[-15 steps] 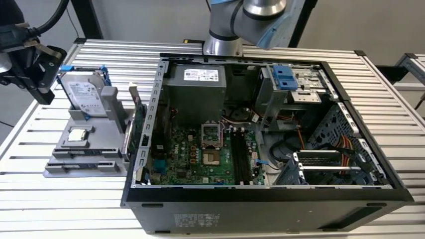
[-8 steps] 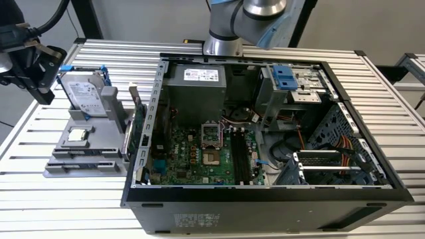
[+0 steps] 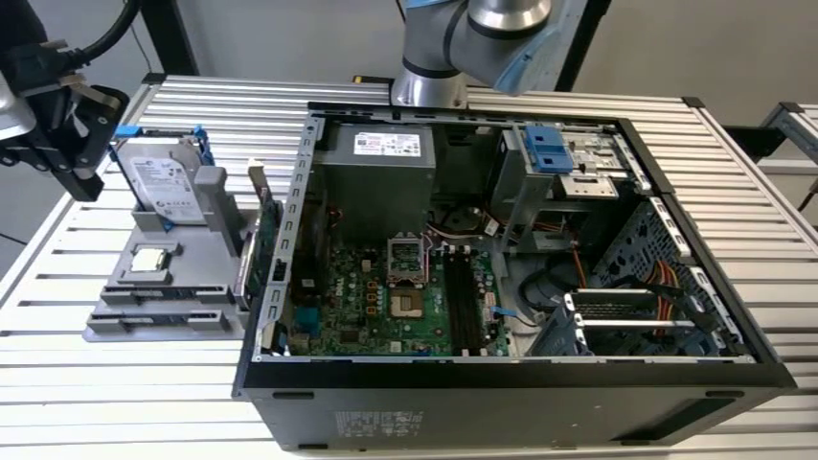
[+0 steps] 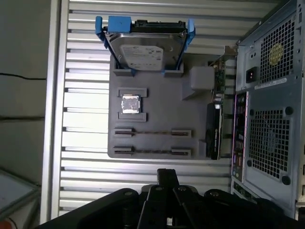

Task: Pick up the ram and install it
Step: 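Reach for the ram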

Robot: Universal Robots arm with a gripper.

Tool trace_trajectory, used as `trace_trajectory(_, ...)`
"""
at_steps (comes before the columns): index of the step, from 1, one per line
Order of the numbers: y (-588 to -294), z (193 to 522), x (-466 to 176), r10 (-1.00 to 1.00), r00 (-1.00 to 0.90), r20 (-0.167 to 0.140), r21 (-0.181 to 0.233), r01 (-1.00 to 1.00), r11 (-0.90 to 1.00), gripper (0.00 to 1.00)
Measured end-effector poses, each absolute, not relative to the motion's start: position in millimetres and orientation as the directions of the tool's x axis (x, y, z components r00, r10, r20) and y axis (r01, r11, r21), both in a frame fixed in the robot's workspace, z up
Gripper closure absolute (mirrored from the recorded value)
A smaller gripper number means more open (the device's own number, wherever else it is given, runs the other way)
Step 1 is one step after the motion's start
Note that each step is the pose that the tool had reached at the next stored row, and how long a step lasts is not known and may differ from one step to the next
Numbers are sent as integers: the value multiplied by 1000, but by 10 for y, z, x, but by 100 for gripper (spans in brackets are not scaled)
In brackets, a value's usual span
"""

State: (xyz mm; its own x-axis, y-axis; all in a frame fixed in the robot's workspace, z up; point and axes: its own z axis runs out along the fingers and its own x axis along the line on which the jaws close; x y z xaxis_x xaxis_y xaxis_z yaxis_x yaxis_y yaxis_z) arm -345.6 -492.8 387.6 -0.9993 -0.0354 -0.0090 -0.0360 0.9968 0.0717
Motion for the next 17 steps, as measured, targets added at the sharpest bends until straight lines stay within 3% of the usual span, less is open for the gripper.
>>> trace_trajectory(17, -4928, 3877, -3456, -105, -994, -9, 72, -105, 992, 100)
